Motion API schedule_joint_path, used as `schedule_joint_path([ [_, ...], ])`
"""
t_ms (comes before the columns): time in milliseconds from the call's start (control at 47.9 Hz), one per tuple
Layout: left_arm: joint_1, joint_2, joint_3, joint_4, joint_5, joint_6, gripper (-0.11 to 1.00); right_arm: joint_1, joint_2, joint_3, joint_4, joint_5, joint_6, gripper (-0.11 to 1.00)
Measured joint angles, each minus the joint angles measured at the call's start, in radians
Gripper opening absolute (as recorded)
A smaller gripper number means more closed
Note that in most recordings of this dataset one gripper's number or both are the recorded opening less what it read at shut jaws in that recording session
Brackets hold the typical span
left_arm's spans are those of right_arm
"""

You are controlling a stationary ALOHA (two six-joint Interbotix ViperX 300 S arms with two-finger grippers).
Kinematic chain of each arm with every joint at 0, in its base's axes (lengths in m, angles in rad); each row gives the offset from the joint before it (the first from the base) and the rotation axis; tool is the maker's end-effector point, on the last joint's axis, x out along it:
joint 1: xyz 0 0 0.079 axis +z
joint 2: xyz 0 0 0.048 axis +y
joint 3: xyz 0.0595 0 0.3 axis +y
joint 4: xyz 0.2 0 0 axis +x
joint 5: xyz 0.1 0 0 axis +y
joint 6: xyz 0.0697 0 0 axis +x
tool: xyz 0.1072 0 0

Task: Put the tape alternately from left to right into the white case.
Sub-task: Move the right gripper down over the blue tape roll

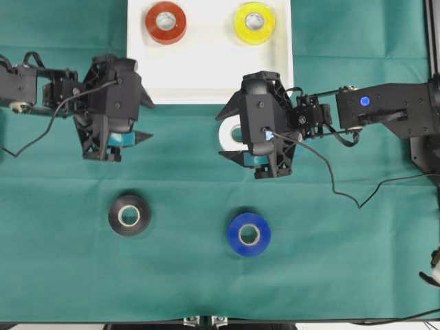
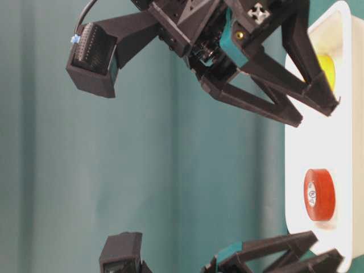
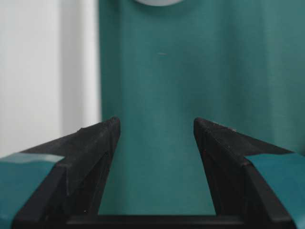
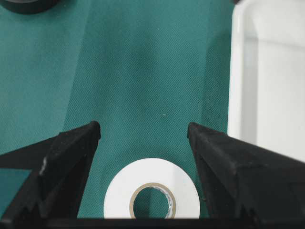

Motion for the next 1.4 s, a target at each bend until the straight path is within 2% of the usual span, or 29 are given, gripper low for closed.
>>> schedule_joint_path([
  [375, -0.044, 0.000, 0.020, 0.000, 0.000, -0.081, 0.98, 0.000, 0.000, 0.000, 0.000, 0.000, 0.000, 0.80],
  [1398, -0.044, 0.000, 0.025, 0.000, 0.000, -0.081, 0.98, 0.002, 0.000, 0.000, 0.000, 0.000, 0.003, 0.80],
])
